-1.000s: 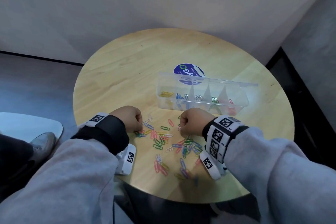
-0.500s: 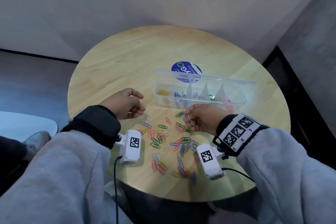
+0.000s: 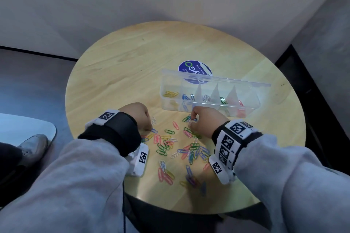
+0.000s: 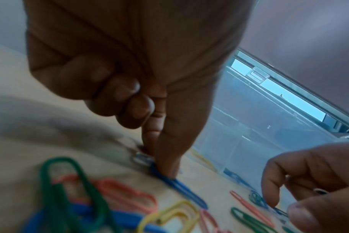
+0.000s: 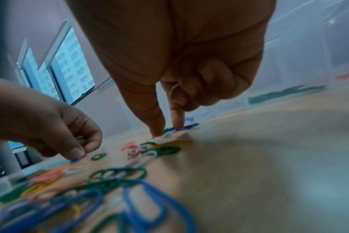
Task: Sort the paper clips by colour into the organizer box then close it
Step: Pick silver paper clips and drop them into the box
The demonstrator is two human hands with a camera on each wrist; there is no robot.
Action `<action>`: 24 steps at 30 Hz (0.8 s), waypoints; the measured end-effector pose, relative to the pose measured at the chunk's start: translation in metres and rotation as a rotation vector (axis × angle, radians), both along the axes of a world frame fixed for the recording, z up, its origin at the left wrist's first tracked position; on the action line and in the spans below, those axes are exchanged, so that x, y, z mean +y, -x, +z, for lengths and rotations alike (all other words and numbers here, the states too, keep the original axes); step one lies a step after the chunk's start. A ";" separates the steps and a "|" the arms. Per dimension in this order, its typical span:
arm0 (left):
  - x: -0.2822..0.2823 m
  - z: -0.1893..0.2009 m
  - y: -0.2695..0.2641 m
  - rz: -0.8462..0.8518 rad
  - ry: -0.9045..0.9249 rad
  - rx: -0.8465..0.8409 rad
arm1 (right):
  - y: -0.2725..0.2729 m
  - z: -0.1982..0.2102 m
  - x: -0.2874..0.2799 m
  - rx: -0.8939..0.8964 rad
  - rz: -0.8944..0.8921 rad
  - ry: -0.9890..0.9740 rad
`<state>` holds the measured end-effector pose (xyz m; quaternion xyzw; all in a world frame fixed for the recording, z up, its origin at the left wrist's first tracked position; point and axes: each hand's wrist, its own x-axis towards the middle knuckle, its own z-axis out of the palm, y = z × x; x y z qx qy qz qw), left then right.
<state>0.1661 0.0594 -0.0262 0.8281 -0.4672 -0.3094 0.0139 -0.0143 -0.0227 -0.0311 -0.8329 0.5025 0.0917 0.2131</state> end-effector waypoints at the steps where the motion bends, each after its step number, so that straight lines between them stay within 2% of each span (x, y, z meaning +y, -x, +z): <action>1: 0.000 0.000 0.000 0.001 -0.012 0.011 | -0.002 0.000 0.000 0.009 0.015 0.009; 4: 0.003 0.002 -0.001 0.004 -0.042 0.061 | -0.006 0.000 -0.003 0.052 0.071 0.010; 7: 0.003 0.007 -0.006 0.057 -0.032 0.206 | -0.007 0.001 -0.003 0.075 0.094 0.022; 9: 0.000 0.010 -0.010 0.149 0.014 0.334 | -0.007 0.002 -0.001 0.050 0.072 0.031; 12: -0.004 0.015 -0.009 0.339 0.129 0.615 | -0.007 0.005 0.000 0.060 0.079 0.032; 16: -0.004 0.017 -0.006 0.423 0.152 0.761 | -0.010 0.005 -0.002 0.083 0.102 0.032; 20: -0.005 0.015 -0.009 0.437 0.167 0.709 | -0.014 0.005 -0.003 0.184 0.140 0.000; 22: -0.007 0.012 -0.010 0.324 0.130 0.540 | -0.014 0.006 -0.001 0.234 0.149 -0.044; 24: -0.005 0.010 -0.008 0.158 0.093 0.275 | -0.012 0.006 0.000 0.242 0.140 -0.101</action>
